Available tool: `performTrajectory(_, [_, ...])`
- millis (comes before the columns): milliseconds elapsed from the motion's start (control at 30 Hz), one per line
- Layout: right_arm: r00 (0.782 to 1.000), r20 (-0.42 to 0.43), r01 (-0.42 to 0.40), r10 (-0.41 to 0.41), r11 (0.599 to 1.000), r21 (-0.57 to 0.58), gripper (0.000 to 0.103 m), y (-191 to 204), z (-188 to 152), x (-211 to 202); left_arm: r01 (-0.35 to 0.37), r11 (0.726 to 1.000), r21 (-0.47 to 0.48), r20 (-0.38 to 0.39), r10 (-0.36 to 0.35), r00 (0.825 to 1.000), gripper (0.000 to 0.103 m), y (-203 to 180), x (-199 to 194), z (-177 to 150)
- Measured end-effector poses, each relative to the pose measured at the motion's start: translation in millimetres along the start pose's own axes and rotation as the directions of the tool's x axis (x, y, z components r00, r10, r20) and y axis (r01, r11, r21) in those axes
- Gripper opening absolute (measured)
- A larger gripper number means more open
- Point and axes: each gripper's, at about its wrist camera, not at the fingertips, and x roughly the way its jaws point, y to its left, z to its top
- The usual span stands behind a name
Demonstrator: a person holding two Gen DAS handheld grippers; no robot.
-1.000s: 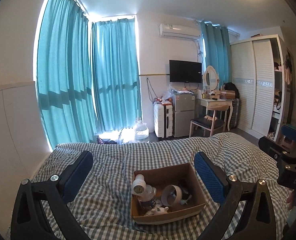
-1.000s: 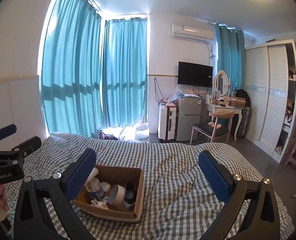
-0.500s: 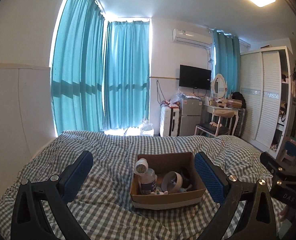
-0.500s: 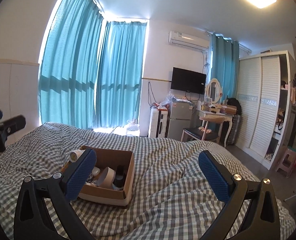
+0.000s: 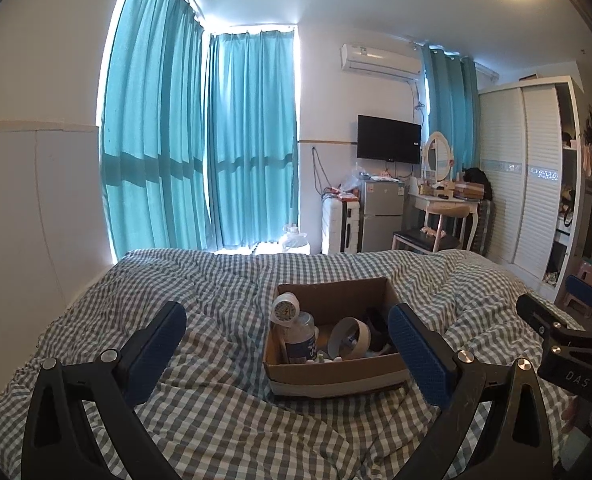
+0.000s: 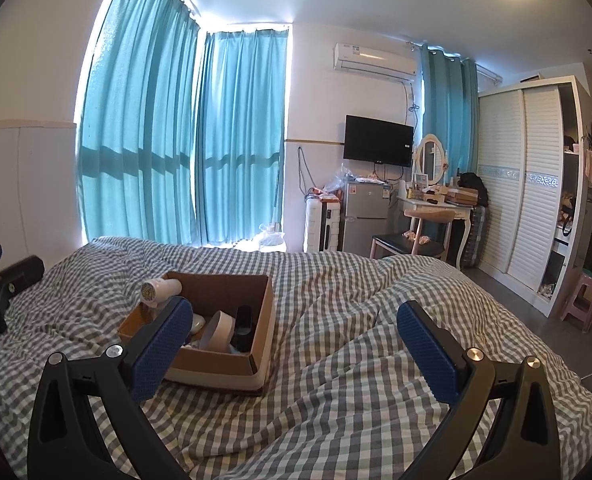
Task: Organize objects
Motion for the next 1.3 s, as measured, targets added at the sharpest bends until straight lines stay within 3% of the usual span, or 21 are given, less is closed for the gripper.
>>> performTrajectory(1300, [1.000, -0.005, -0.012, 0.012, 1.000, -0.010, 0.103, 8.3, -2.4, -3.5, 0.005, 1.000, -0.003, -0.029, -0.005, 1.000, 0.103, -2.2, 1.2, -6.6])
